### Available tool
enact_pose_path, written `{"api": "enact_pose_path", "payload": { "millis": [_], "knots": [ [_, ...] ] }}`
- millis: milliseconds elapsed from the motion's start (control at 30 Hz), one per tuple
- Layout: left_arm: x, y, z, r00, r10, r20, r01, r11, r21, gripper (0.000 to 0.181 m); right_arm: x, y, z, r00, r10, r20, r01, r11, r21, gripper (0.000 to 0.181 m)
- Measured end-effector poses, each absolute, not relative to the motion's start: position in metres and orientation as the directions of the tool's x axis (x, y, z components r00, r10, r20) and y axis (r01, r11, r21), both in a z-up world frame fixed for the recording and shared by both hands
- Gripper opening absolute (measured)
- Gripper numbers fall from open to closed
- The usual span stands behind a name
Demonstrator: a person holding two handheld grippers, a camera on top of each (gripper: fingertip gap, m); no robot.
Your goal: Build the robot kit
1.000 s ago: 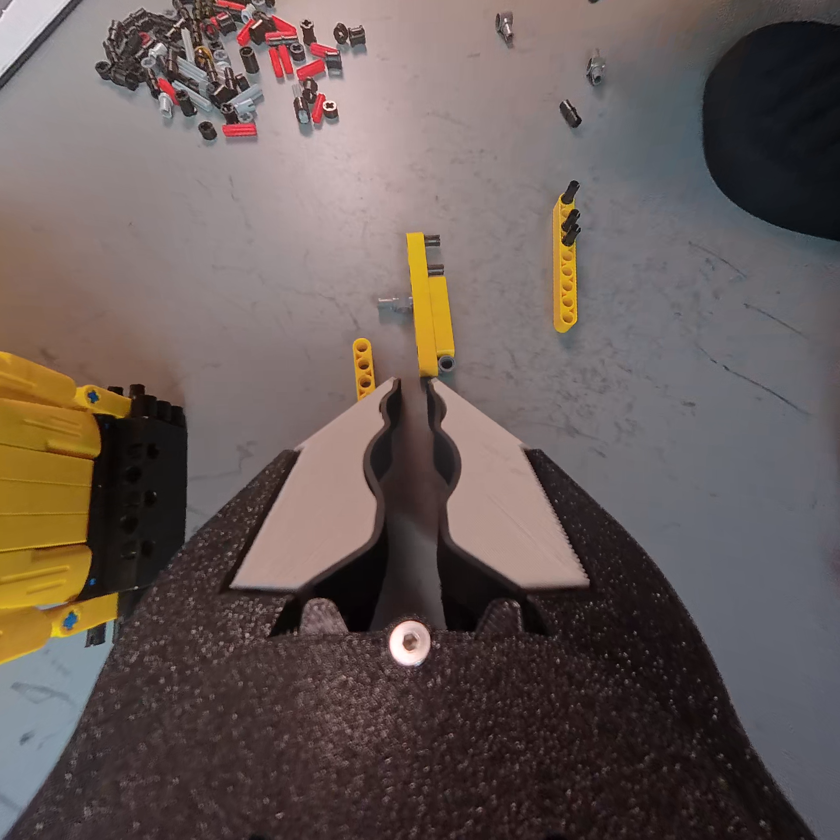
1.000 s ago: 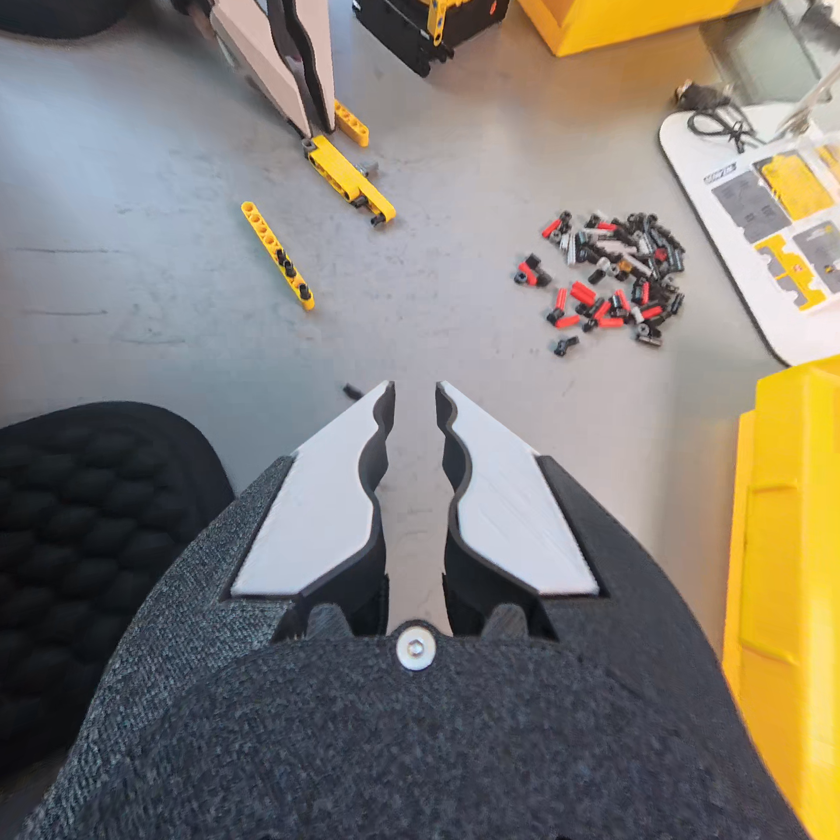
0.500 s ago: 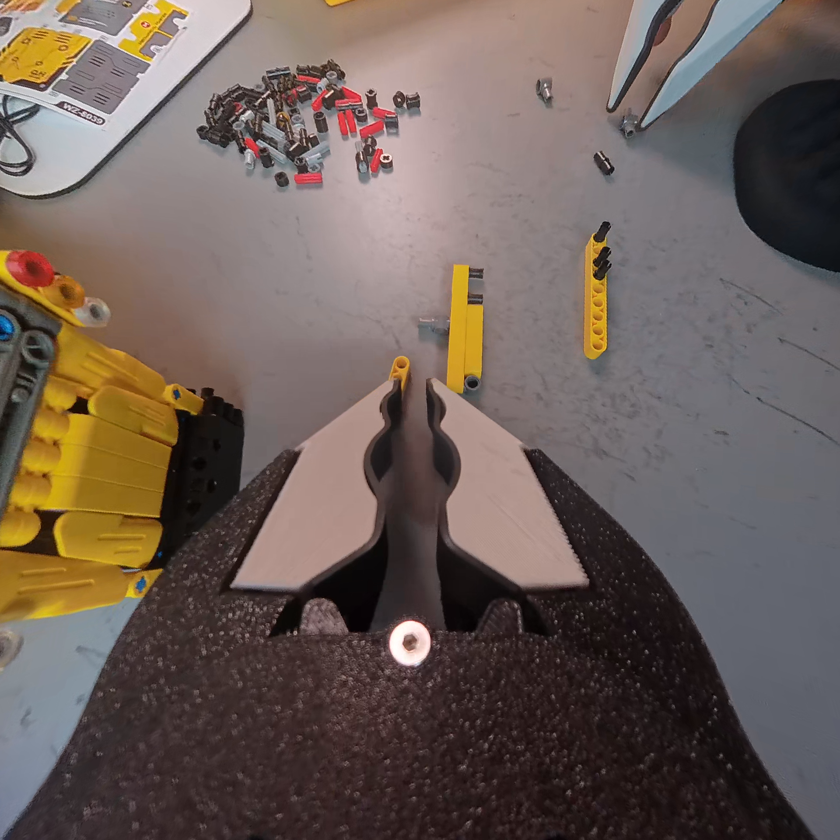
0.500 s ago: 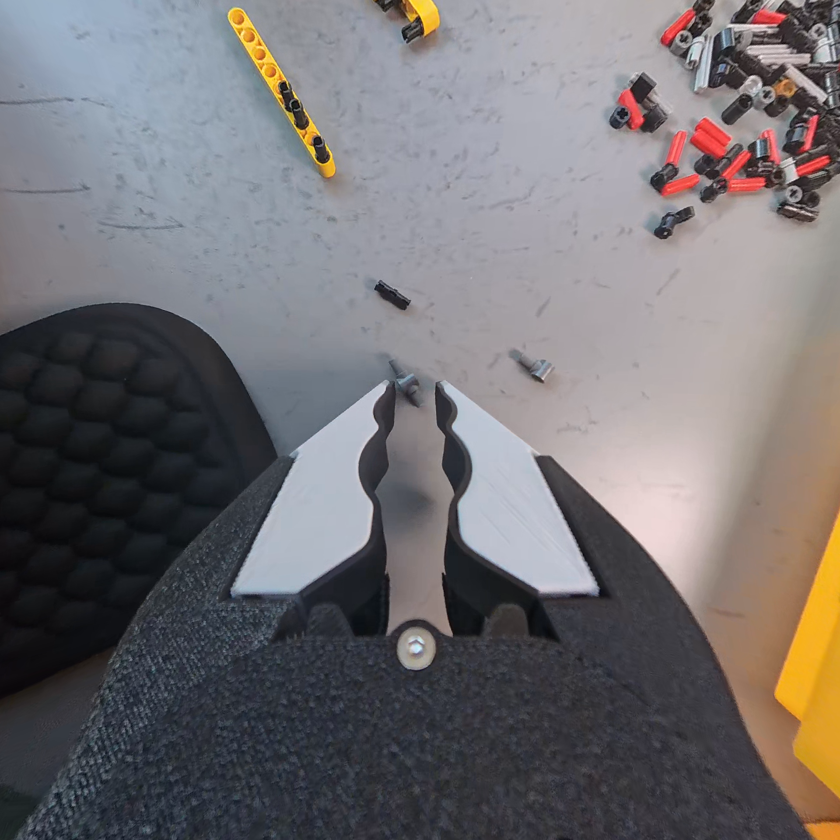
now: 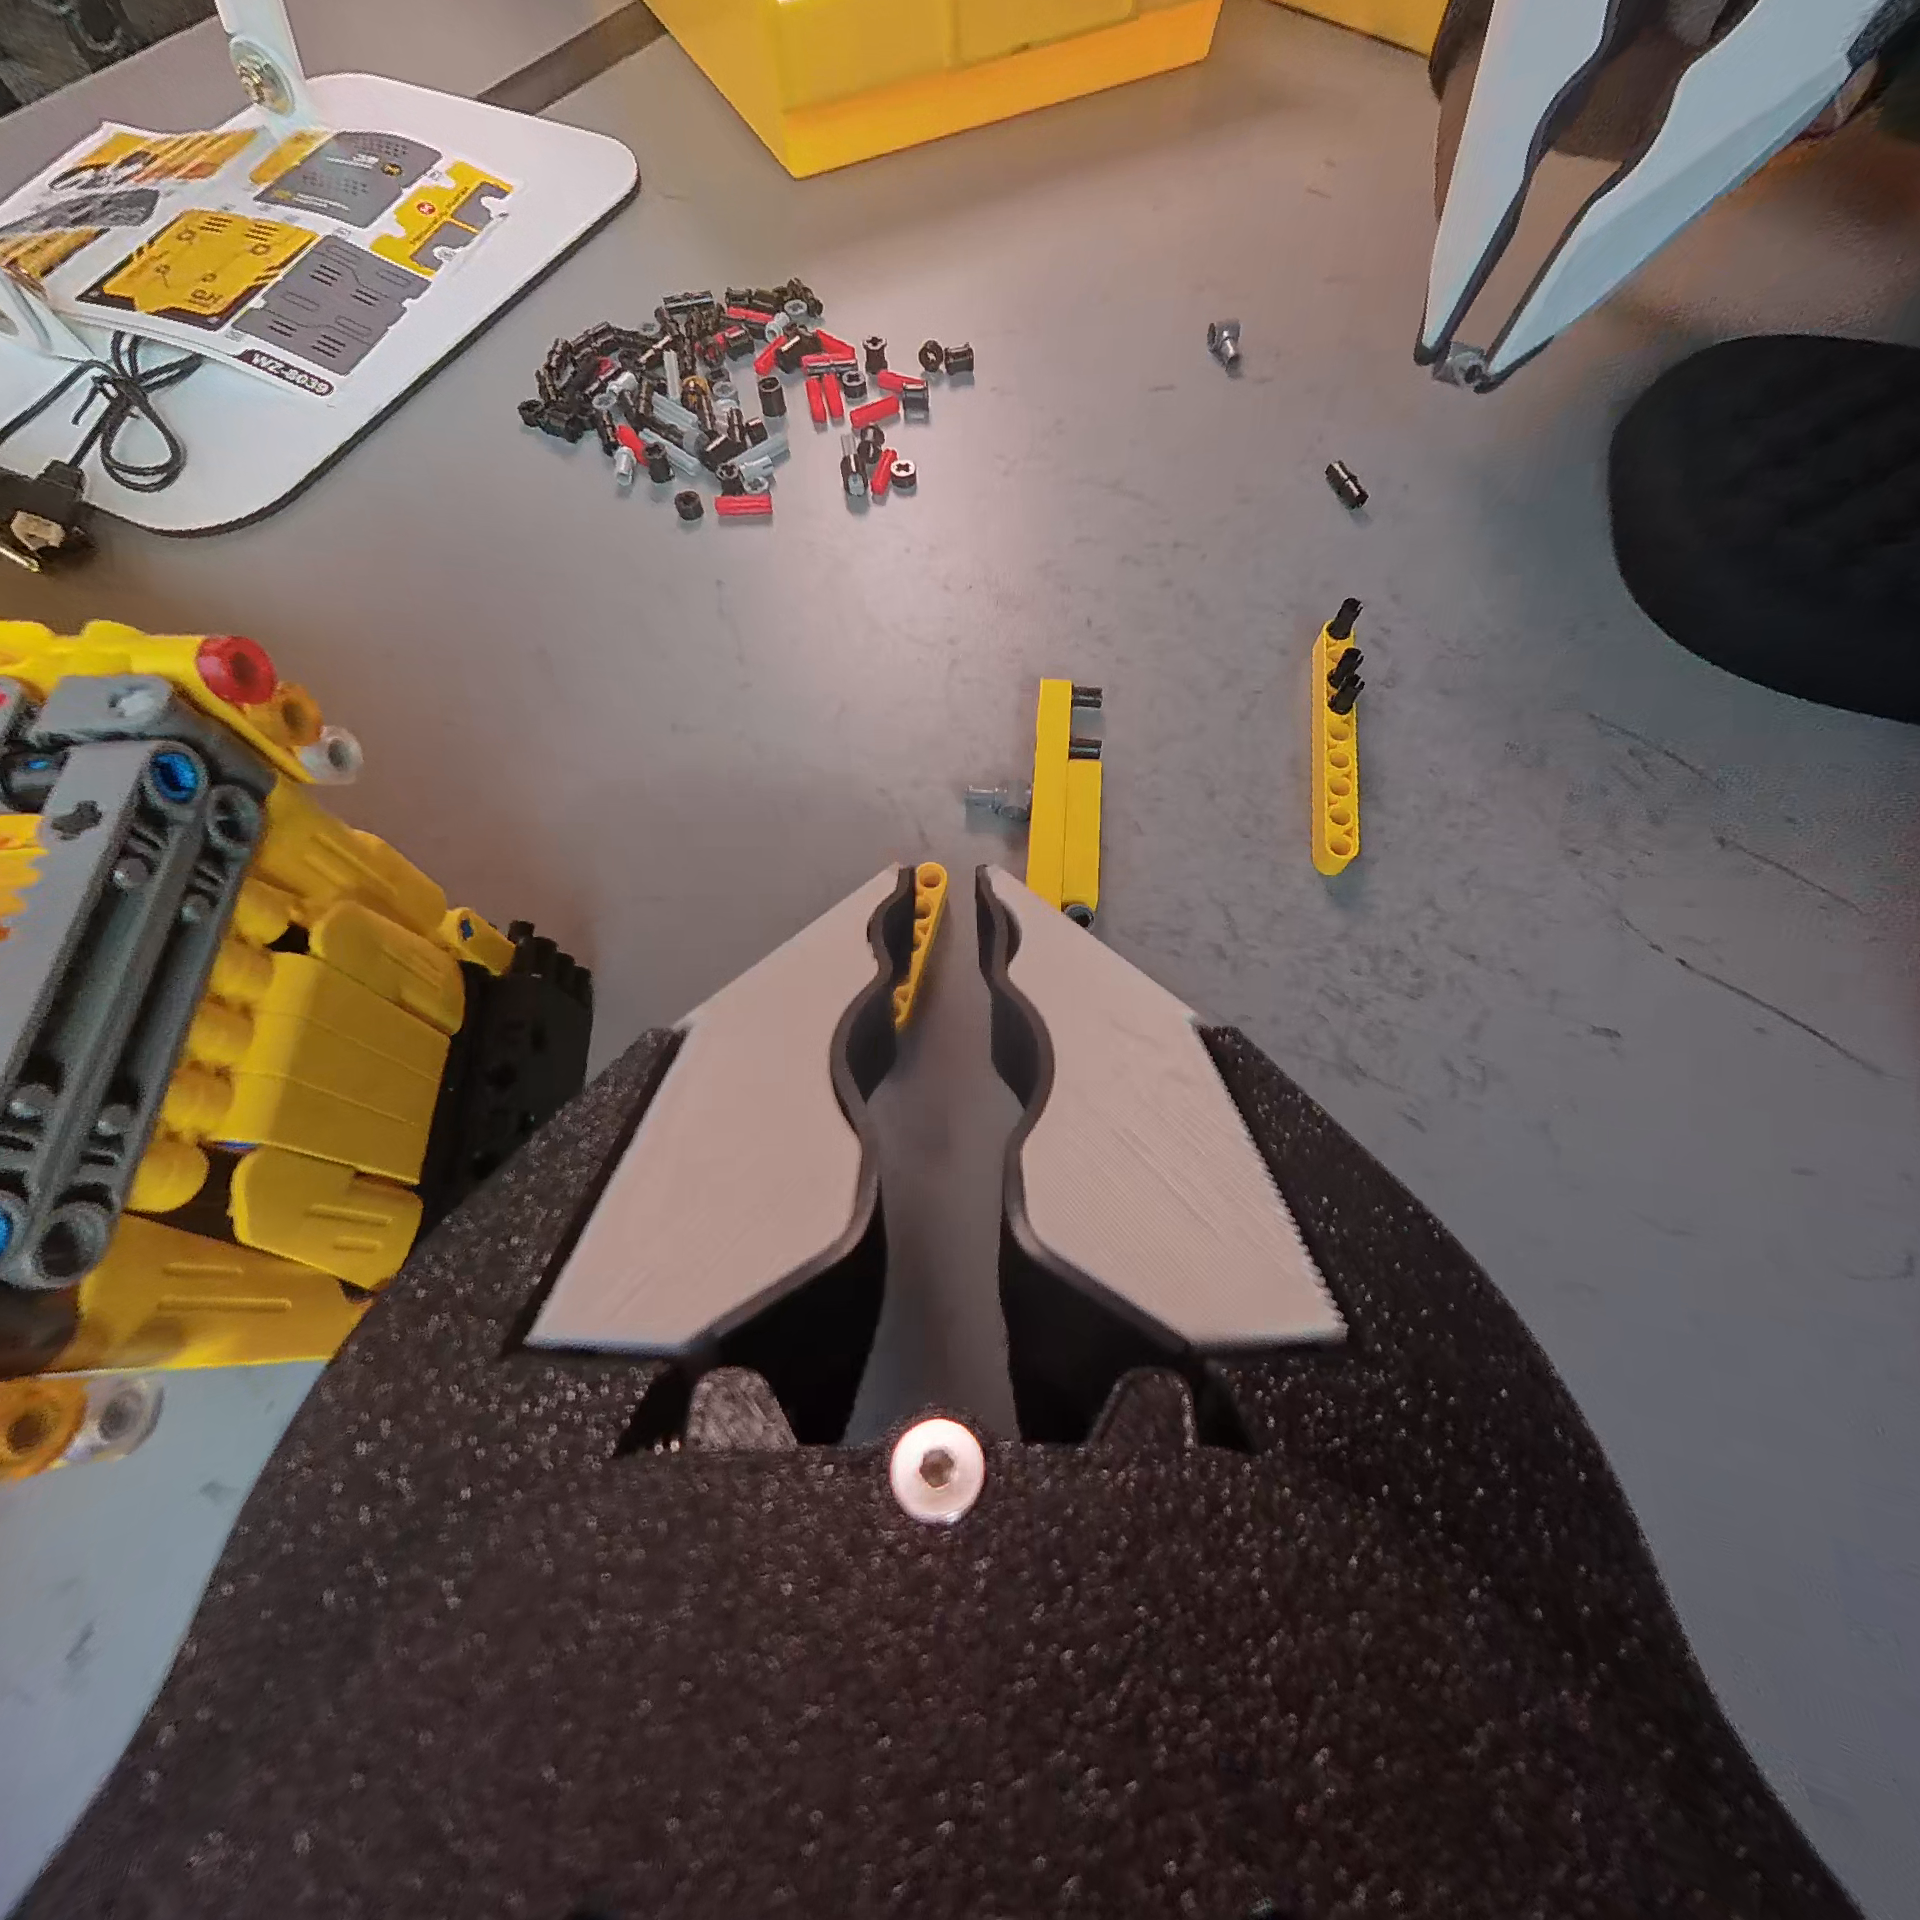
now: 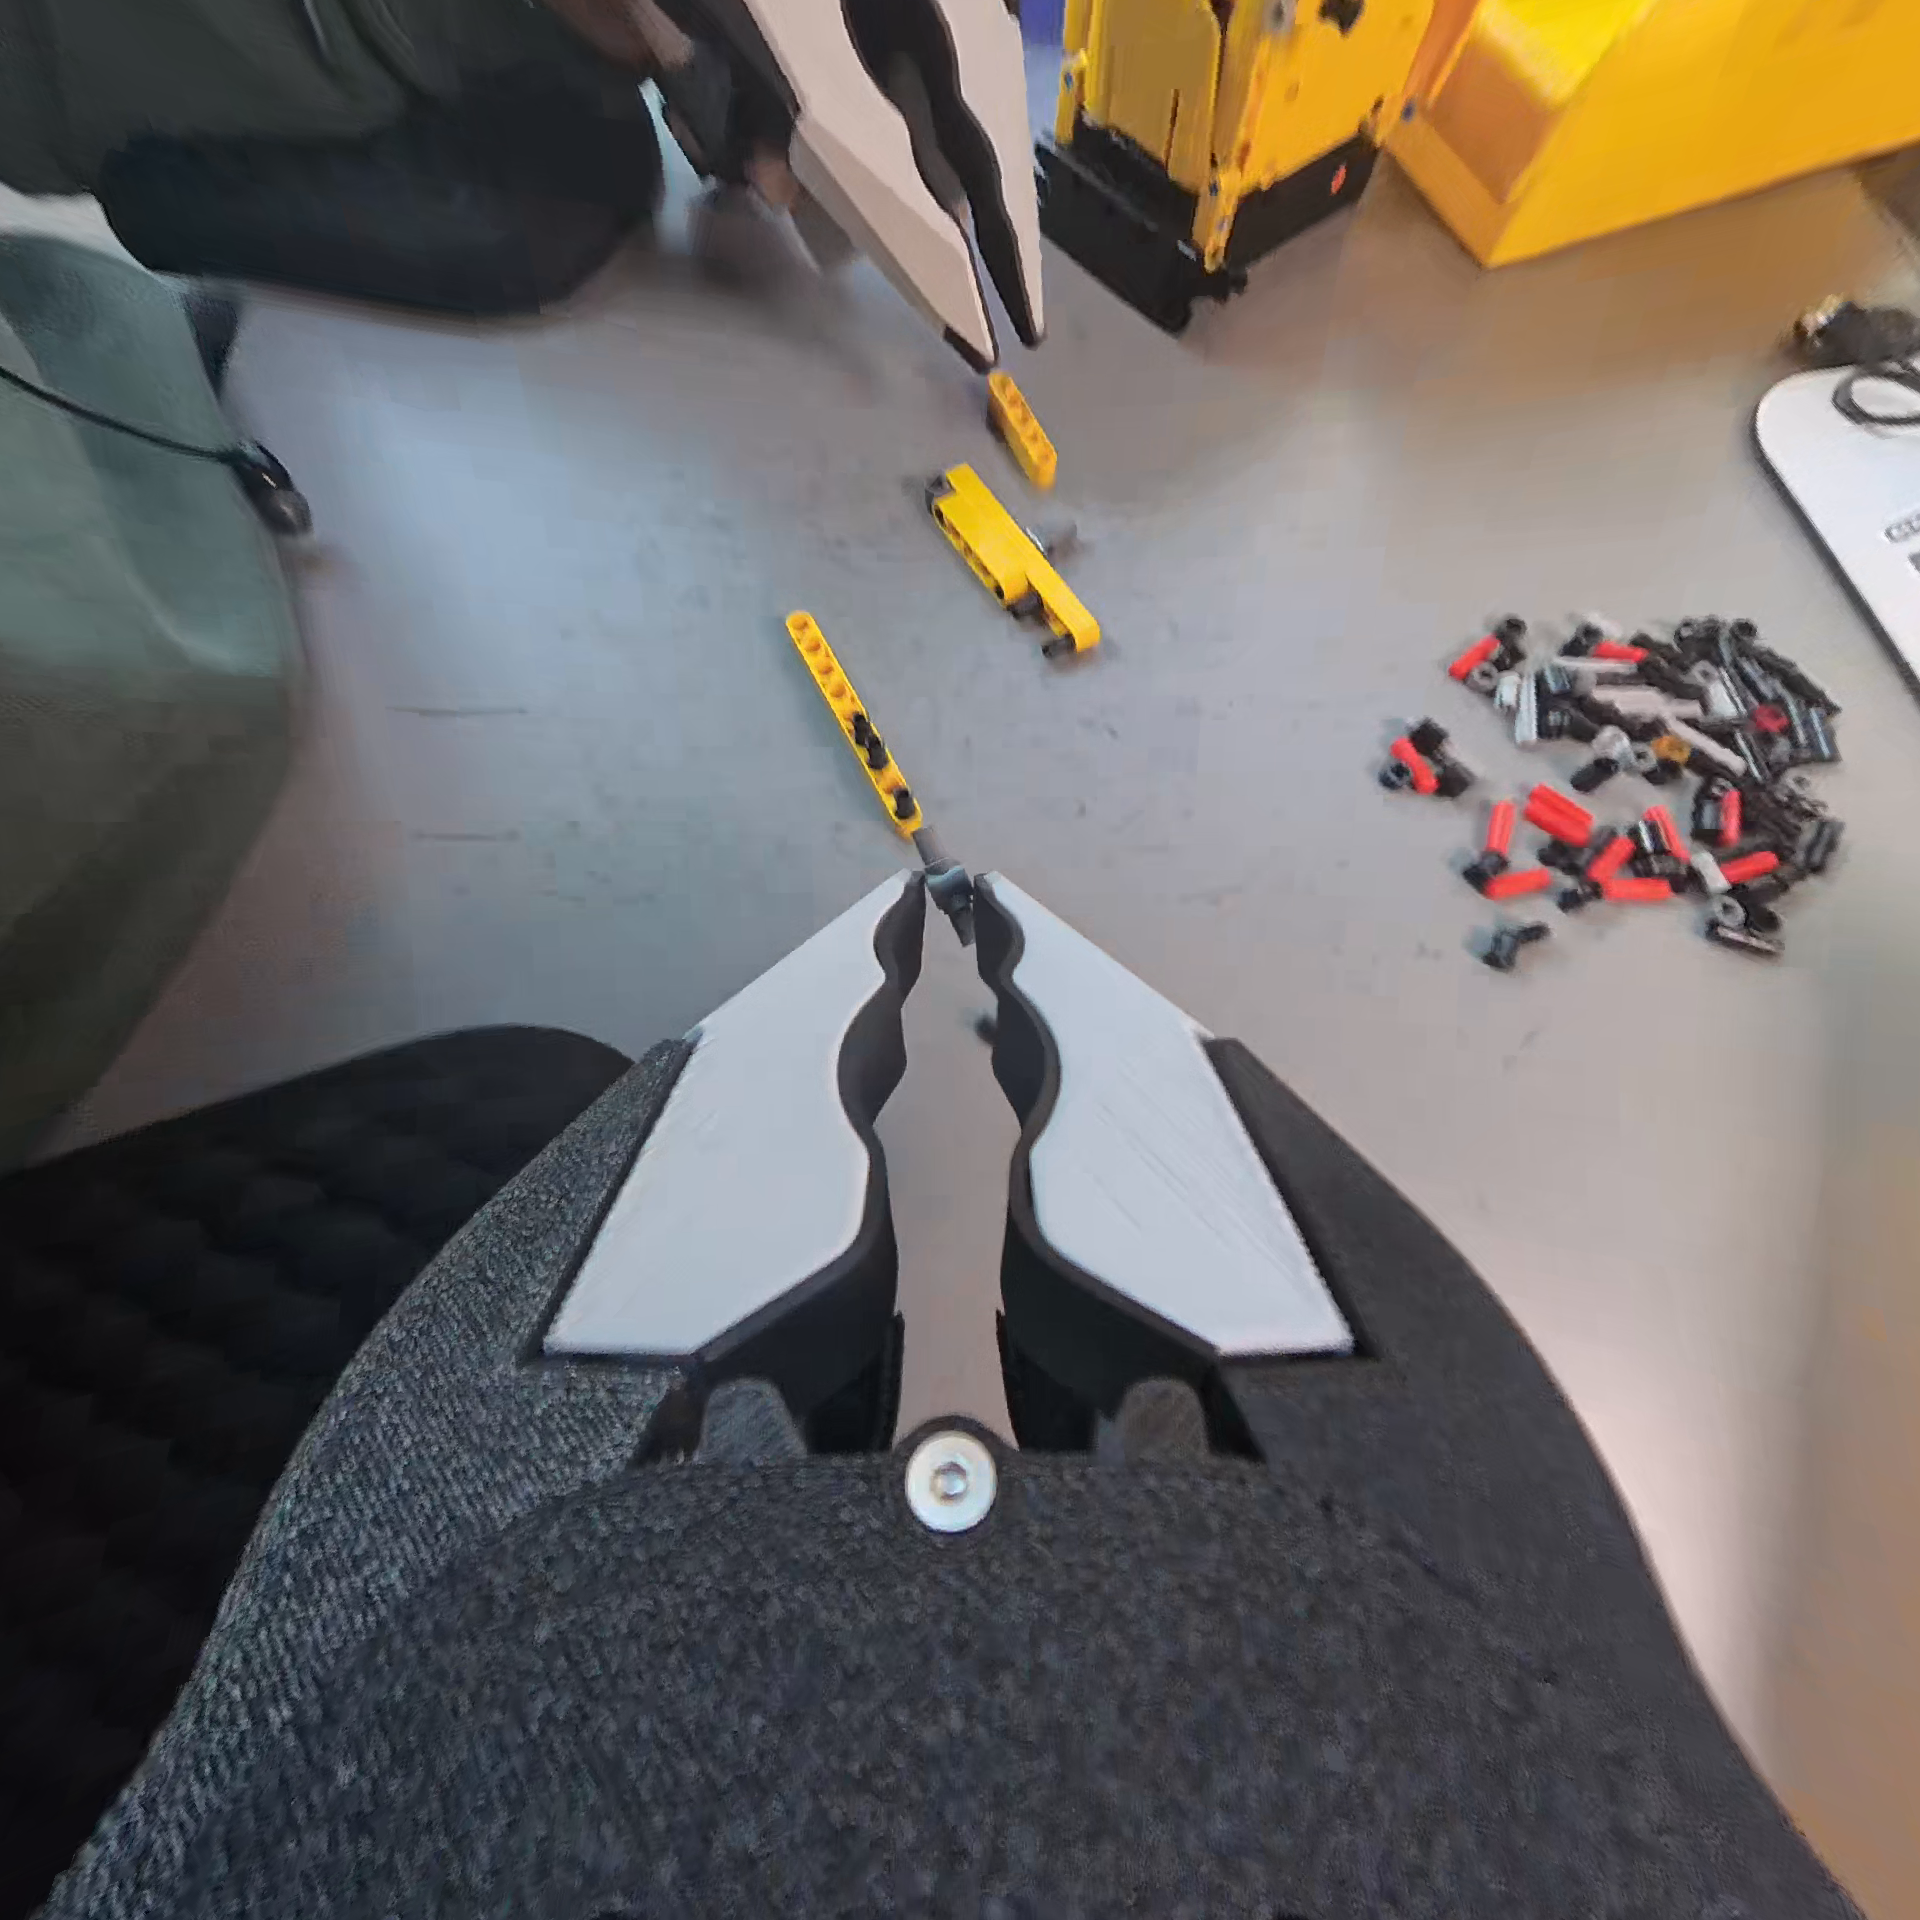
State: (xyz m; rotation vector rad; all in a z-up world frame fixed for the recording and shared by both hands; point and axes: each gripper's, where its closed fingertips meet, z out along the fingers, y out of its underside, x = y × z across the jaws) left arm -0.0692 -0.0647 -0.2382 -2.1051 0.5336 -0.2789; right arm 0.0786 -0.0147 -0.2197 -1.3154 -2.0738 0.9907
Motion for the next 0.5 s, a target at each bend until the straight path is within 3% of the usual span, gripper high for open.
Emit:
{"api": "enact_pose_path", "payload": {
  "millis": [233,500],
  "knots": [
    [-0.042,-0.073,-0.216,0.804,-0.594,0.032,-0.241,-0.376,-0.895,0.013,0.043,-0.061,-0.194,-0.441,0.889,-0.125,0.421,0.081,-0.904,0.009],
    [-0.007,-0.092,-0.2,0.674,-0.738,-0.009,-0.276,-0.241,-0.931,0.014,0.034,-0.087,-0.196,-0.448,0.823,-0.349,0.484,-0.105,-0.869,0.009]
  ]
}}
